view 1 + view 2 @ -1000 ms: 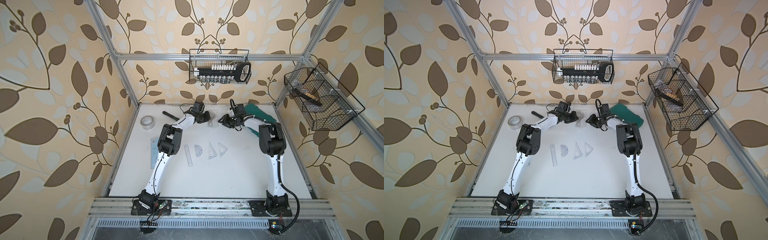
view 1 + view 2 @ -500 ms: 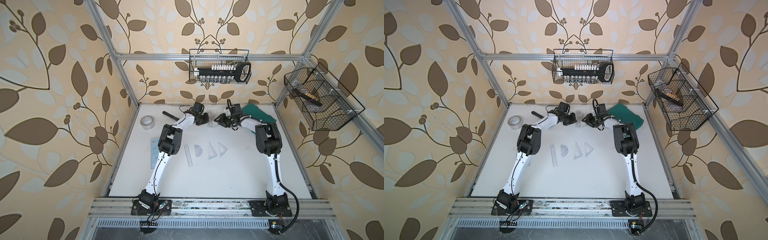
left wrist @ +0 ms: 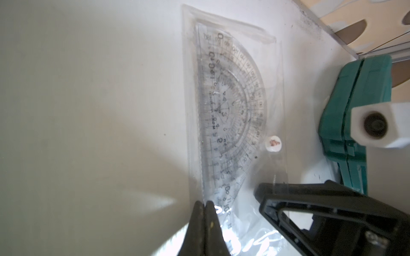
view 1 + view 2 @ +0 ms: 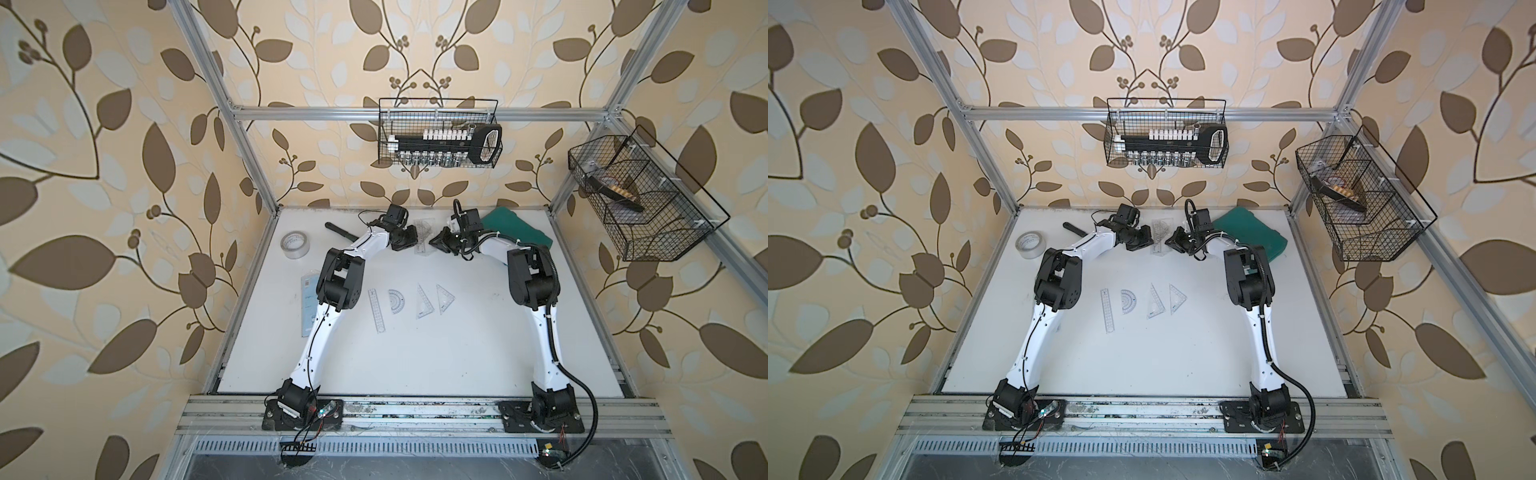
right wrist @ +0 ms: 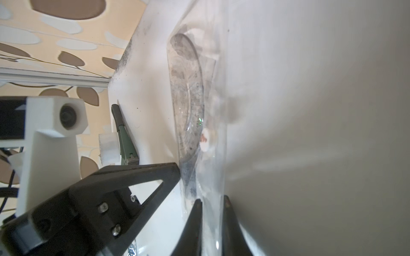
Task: Open the ruler set and take out the ruler
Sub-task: Pick up the ruler set bag from the center of the board.
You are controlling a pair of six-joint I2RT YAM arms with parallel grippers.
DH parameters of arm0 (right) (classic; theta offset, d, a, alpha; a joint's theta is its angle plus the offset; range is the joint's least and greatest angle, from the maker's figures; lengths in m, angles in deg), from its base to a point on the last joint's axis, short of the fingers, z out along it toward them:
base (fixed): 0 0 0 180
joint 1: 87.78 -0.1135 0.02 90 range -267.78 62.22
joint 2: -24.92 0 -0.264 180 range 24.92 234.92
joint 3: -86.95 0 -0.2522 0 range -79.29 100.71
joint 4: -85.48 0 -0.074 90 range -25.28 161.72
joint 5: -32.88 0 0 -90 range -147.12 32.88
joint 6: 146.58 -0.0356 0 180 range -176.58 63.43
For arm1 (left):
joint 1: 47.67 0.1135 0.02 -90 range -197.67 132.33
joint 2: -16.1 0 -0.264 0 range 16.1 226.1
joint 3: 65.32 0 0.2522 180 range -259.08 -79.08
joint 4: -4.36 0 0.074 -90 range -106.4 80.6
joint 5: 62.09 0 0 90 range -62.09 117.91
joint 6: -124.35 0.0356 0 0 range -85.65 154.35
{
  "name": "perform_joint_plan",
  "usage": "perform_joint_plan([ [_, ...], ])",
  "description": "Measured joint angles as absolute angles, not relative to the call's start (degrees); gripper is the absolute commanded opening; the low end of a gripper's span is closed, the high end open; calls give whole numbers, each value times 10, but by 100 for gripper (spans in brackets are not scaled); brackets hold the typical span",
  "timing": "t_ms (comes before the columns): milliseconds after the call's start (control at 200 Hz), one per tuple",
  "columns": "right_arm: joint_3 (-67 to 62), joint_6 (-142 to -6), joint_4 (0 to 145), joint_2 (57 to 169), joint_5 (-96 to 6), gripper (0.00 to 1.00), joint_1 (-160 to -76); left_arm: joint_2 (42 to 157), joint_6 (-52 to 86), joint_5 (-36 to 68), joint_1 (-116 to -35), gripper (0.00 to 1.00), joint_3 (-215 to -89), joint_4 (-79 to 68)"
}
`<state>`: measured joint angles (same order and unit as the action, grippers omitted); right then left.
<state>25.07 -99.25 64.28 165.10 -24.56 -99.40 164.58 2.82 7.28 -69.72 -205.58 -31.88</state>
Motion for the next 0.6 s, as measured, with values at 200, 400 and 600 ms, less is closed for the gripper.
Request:
perform_joint_plan([
  [200, 246, -989, 649, 1651, -245, 0, -994, 1634, 25, 54, -693, 46, -2032, -286],
  [400, 188, -983, 669, 1618, -244, 0, -993, 1565, 21, 54, -686, 77, -1926, -242],
  [600, 101, -966, 680, 1533, -243, 0, -992, 1508, 17, 54, -675, 84, -1841, -229],
])
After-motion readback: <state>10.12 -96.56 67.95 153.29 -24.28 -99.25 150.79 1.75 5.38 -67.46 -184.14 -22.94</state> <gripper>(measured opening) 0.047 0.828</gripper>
